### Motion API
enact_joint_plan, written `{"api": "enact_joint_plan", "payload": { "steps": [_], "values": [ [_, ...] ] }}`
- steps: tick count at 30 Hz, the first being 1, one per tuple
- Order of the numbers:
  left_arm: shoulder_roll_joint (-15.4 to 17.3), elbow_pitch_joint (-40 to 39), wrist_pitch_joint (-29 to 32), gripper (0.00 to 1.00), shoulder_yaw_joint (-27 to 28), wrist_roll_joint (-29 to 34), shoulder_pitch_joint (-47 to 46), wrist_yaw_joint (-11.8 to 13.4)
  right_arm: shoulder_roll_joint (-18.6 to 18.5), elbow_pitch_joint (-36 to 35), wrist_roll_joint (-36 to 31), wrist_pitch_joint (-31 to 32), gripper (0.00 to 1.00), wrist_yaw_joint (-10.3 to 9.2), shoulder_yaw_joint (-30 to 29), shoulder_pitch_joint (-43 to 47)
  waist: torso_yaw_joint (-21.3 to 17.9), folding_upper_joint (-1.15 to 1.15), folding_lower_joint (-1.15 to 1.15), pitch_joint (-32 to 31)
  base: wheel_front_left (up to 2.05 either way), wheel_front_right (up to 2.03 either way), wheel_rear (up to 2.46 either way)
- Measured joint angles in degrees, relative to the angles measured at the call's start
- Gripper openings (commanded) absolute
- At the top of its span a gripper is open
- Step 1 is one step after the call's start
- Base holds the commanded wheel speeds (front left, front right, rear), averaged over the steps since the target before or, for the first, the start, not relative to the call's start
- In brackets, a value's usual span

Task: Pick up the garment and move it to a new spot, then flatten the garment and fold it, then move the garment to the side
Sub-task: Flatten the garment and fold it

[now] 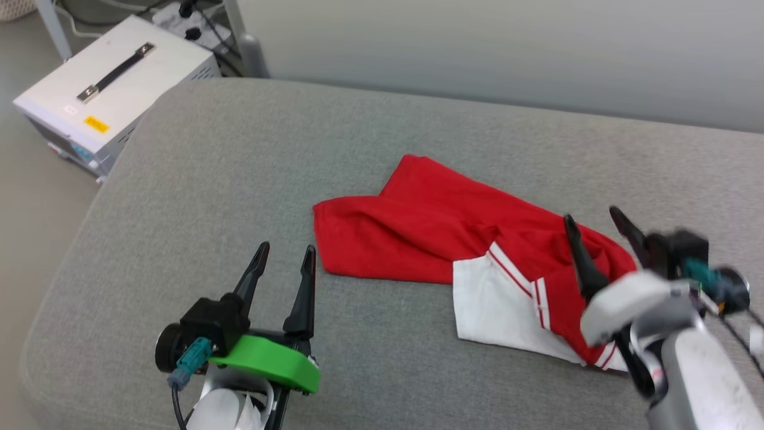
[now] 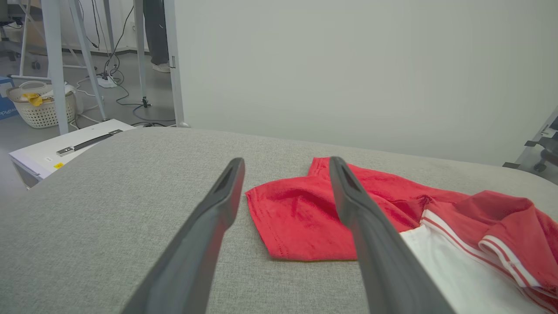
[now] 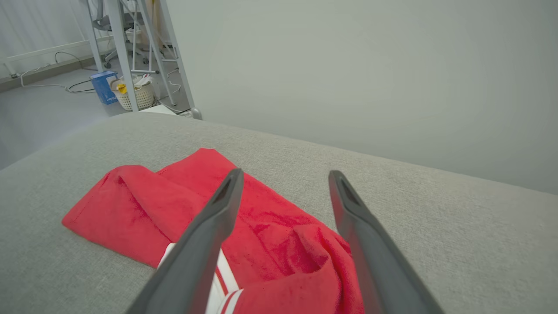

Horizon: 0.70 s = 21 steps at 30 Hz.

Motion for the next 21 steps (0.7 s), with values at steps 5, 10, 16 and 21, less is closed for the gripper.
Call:
{"api": "enact_joint_plan", "payload": {
  "steps": [5,10,16,21],
  "values": [
    [-1.35,-0.27,0.0,1.0,-0.05,0.0,-2.84,-0.71,-6.62,2.61,3.7,21.5,1.0,0.01,5.33,-12.13,2.77,0.0,0.01,3.45,0.0,0.0,0.0],
    [-1.83,-0.47,0.01,1.0,-0.75,-0.04,-4.82,-1.03,-12.58,6.32,12.21,42.72,1.0,0.01,13.14,-21.7,6.21,0.0,0.01,6.5,0.0,0.0,0.0],
    [-2.0,-0.82,0.01,1.0,-2.42,-1.52,-5.72,-1.19,-17.09,10.68,17.3,55.57,1.0,0.01,16.56,-30.05,10.7,0.0,0.01,9.74,0.0,0.0,0.0],
    [-2.01,-1.44,0.01,1.0,-3.57,-2.66,-6.69,-1.18,-19.28,15.47,16.29,58.22,1.0,0.01,18.4,-33.03,14.01,0.0,0.01,12.46,0.0,0.0,0.0]
  ]
}}
